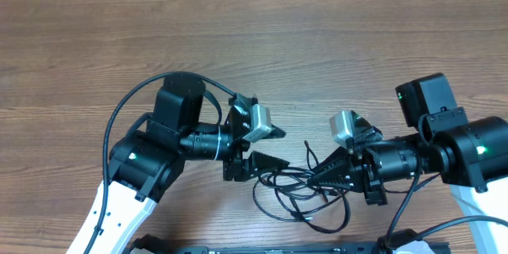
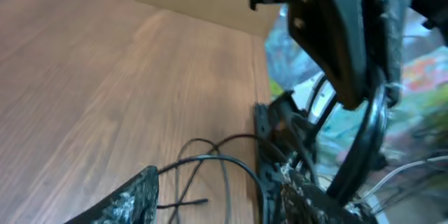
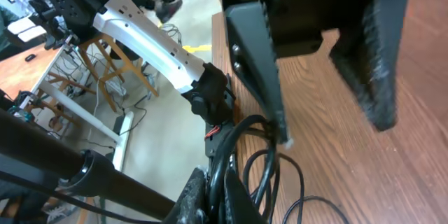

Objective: Untangle cables

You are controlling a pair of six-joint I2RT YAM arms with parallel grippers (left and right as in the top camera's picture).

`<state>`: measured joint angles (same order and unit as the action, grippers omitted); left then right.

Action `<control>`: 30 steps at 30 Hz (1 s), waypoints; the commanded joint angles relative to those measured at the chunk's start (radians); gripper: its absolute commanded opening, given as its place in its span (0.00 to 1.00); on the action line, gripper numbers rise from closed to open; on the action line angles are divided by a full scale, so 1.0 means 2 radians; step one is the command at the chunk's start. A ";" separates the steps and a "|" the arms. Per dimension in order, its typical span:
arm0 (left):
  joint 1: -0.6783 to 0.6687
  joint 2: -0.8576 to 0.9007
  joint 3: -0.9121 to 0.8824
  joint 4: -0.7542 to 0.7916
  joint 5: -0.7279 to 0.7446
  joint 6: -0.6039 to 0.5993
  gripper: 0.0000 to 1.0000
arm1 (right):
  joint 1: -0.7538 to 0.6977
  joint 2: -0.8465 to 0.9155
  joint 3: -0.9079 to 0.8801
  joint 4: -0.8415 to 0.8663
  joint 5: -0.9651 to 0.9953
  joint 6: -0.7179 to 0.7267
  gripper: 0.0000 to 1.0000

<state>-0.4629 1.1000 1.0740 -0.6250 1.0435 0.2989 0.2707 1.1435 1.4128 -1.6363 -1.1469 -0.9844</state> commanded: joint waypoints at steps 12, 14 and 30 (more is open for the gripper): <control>-0.002 0.003 0.004 -0.079 0.081 0.059 0.56 | 0.002 -0.007 0.003 0.150 0.023 0.119 0.04; -0.002 0.003 0.004 -0.079 0.081 0.058 0.56 | 0.002 -0.007 0.003 0.166 0.015 0.131 0.04; -0.002 0.015 0.004 0.060 0.081 -0.191 0.52 | 0.002 0.012 0.003 0.203 0.008 0.131 0.04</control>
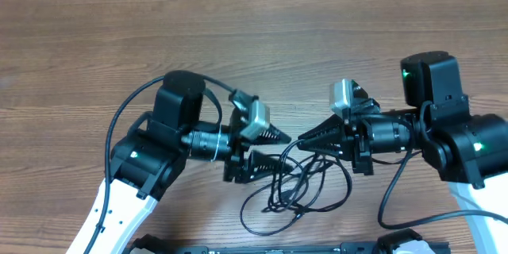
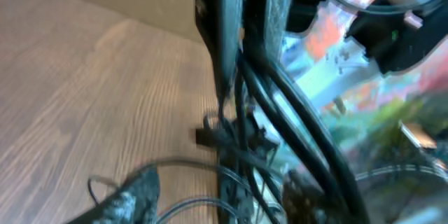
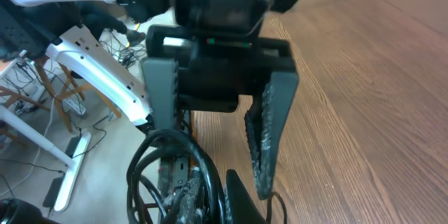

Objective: Untangle cables

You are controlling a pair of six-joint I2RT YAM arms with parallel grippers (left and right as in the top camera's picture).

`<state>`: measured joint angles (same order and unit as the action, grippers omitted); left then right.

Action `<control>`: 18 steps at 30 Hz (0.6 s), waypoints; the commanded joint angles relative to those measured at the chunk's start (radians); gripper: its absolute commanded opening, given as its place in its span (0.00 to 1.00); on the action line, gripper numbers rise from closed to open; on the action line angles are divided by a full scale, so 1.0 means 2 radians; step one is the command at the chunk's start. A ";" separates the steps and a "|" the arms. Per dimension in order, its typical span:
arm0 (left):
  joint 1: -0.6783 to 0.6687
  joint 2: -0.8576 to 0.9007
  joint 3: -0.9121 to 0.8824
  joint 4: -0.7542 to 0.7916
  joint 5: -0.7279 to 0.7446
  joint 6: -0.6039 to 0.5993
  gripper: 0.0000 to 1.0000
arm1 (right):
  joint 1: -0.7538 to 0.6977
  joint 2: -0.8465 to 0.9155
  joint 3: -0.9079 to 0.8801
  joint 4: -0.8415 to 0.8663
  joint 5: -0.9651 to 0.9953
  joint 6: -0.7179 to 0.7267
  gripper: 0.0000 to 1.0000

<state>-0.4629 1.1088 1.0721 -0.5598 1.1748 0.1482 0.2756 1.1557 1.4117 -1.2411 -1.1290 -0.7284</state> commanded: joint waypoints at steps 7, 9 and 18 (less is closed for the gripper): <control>-0.027 0.067 0.005 0.032 0.043 -0.117 0.33 | 0.000 0.006 0.004 0.039 0.013 0.004 0.04; -0.027 0.070 0.005 0.031 0.068 -0.105 0.33 | -0.001 0.006 0.004 0.044 0.025 0.004 0.04; -0.026 0.070 0.005 0.022 0.080 -0.071 0.35 | -0.001 0.006 0.004 0.066 0.098 0.004 0.04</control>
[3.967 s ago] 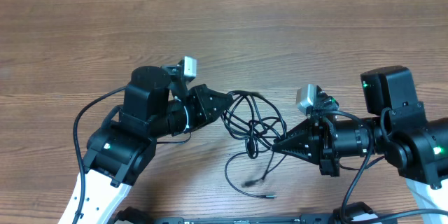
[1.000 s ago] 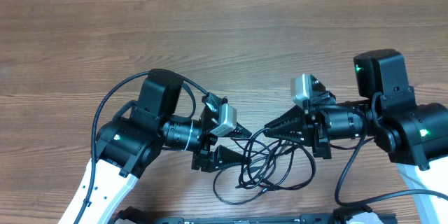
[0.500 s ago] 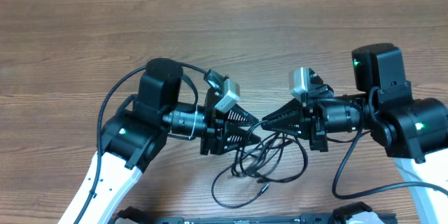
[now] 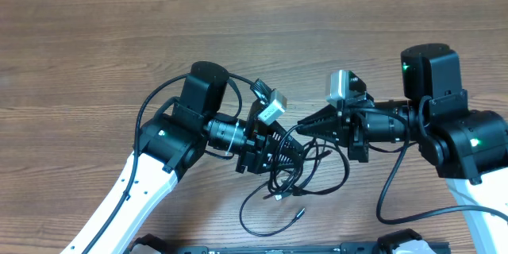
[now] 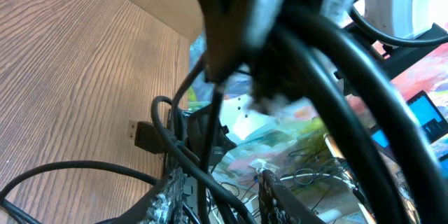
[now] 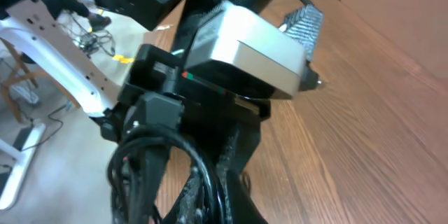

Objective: Untangle cables

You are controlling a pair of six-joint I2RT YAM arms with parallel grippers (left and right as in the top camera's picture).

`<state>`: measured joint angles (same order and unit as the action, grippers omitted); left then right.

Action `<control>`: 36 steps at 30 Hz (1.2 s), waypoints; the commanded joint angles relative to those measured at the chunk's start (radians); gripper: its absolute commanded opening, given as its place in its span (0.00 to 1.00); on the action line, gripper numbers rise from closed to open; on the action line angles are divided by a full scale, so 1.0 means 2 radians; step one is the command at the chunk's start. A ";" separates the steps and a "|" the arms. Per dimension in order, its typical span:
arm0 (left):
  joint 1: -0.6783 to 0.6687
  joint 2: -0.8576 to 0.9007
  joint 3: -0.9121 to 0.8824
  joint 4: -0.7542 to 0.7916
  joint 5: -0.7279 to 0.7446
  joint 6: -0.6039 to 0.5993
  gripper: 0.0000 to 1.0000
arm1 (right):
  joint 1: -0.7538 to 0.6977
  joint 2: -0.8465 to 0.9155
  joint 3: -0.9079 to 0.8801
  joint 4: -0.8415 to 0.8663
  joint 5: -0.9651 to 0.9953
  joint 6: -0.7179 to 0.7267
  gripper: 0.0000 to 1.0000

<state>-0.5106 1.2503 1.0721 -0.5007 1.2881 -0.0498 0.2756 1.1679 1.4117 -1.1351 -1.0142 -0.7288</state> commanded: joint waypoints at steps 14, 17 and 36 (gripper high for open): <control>-0.002 -0.001 0.005 -0.050 -0.122 0.036 0.04 | -0.001 0.000 0.005 0.061 0.047 0.065 0.04; 0.028 -0.001 0.005 -0.007 -0.150 -0.044 0.04 | -0.001 0.000 0.005 0.030 0.048 0.065 0.04; 0.242 -0.001 0.005 0.051 -0.119 -0.340 0.51 | -0.001 0.000 0.005 -0.074 0.069 0.024 0.04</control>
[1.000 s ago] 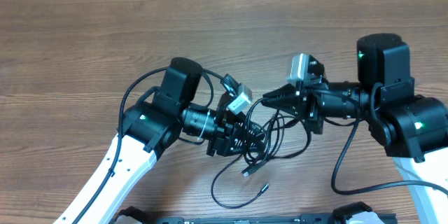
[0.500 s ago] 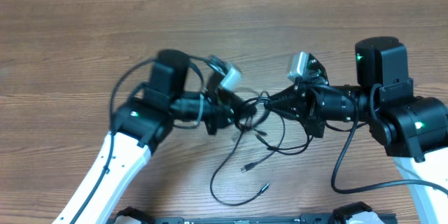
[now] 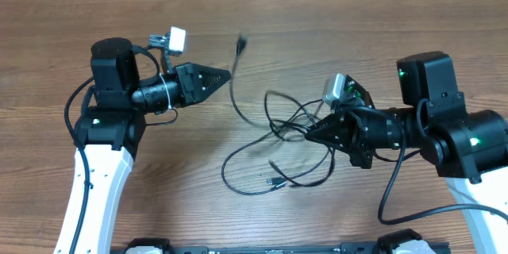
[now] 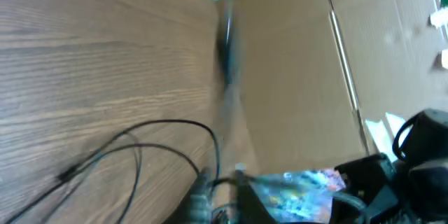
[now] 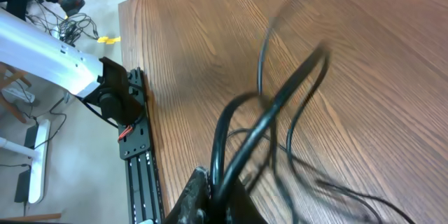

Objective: Untangle cables

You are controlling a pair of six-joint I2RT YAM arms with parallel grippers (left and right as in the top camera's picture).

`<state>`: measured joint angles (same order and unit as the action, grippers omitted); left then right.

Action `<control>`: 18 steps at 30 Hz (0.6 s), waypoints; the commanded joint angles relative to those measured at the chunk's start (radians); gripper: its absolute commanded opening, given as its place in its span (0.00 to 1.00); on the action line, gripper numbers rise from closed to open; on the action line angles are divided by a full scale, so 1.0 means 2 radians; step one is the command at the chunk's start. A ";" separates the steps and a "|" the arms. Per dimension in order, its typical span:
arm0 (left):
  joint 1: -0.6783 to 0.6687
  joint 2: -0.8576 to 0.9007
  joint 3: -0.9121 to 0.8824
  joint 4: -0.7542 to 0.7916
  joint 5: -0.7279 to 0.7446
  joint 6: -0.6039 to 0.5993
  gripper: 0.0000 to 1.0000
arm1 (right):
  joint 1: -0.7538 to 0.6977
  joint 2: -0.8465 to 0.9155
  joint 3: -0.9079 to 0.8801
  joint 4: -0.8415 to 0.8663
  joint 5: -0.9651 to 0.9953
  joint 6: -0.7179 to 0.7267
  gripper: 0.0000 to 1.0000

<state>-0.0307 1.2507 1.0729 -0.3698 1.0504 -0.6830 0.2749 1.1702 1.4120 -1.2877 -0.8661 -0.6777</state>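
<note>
A tangle of thin black cables (image 3: 290, 131) lies on the wooden table right of centre. My right gripper (image 3: 311, 133) is shut on a bunch of its strands, which rise thick from between its fingers in the right wrist view (image 5: 218, 192). My left gripper (image 3: 228, 74) is up at the left, shut on one thin cable (image 3: 242, 103) that runs from its tips down to the tangle. That cable's free plug end (image 3: 240, 44) is blurred above the tips. In the left wrist view the gripper (image 4: 220, 185) pinches the strand, with the blurred plug (image 4: 225, 38) beyond.
A loose loop (image 3: 238, 176) with a small connector (image 3: 274, 182) trails toward the table's front. A cardboard wall (image 4: 294, 56) stands along the far edge. The base rail (image 5: 136, 147) sits at the front edge.
My left gripper has gone from inside the tangle at the table's middle to the upper left, holding one thin cable drawn out of the bunch. My right gripper still holds the bunch.
My right gripper held the bunch near the front edge while the left stood open beside it. Then the bunch was nearer the middle, between both grippers. Then the left gripper was in the tangle. Now one cable is stretched away to the upper left.
</note>
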 commanded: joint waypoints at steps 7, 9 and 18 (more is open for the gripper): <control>0.002 -0.005 0.005 -0.038 0.042 0.072 0.69 | -0.001 -0.002 0.004 0.051 -0.002 0.104 0.04; 0.002 -0.008 0.005 -0.038 0.067 0.099 0.70 | -0.001 -0.002 0.004 0.071 0.006 0.135 0.04; 0.001 -0.035 0.005 -0.075 0.075 0.188 0.88 | -0.001 -0.001 0.011 0.234 0.077 0.371 0.04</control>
<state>-0.0299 1.2034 1.0737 -0.5034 1.2156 -0.3733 0.2749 1.1702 1.4117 -0.8417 -0.7334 -0.0803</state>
